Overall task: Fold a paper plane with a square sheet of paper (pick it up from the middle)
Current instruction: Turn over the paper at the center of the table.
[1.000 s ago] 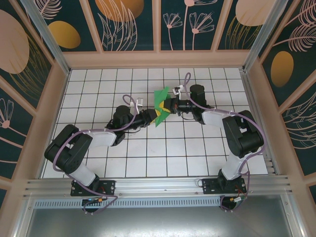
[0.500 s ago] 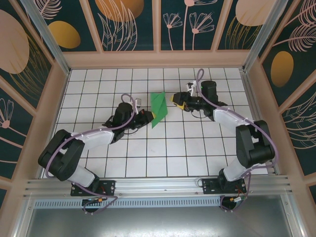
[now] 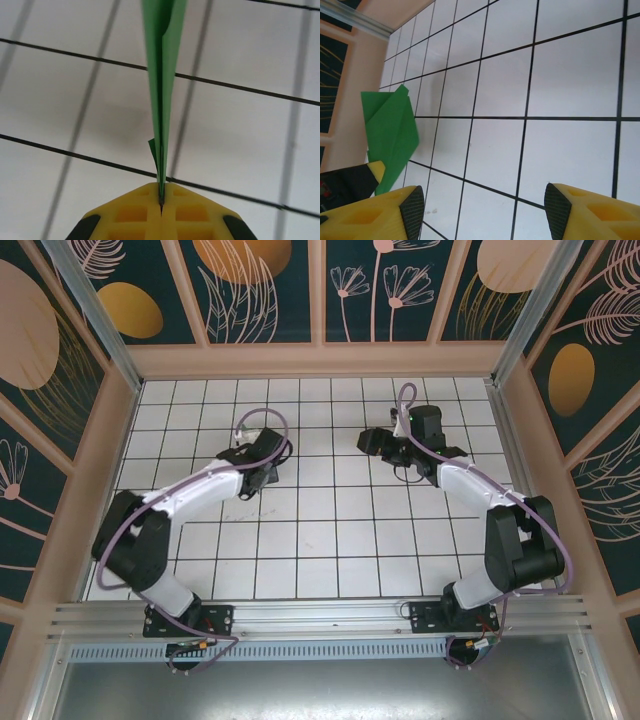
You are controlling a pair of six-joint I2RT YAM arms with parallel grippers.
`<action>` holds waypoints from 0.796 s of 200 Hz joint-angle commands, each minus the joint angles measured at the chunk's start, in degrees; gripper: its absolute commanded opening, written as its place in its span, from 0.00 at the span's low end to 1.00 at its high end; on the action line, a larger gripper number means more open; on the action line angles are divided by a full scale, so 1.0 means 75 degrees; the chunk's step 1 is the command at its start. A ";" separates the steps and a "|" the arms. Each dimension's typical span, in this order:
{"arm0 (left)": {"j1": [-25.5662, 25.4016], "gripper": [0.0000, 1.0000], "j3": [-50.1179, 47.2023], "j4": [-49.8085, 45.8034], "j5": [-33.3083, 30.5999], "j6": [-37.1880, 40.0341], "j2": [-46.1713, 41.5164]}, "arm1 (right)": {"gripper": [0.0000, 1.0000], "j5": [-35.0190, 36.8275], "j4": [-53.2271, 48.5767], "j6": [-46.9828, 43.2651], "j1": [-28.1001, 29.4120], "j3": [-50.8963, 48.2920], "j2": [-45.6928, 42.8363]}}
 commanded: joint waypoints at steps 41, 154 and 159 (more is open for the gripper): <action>-0.0755 0.25 0.0973 -0.0785 -0.0770 0.0035 0.1782 | 0.67 0.0315 -0.0159 -0.0027 -0.0004 -0.0012 0.0081; 0.0898 0.94 -0.1517 0.2781 0.1912 -0.0017 -0.1088 | 0.30 0.0541 0.0463 0.0963 0.2238 0.0703 0.1884; 0.1024 0.95 -0.1637 0.2832 0.1940 -0.0037 -0.1160 | 0.27 0.0565 0.0503 0.1049 0.2420 0.0816 0.2058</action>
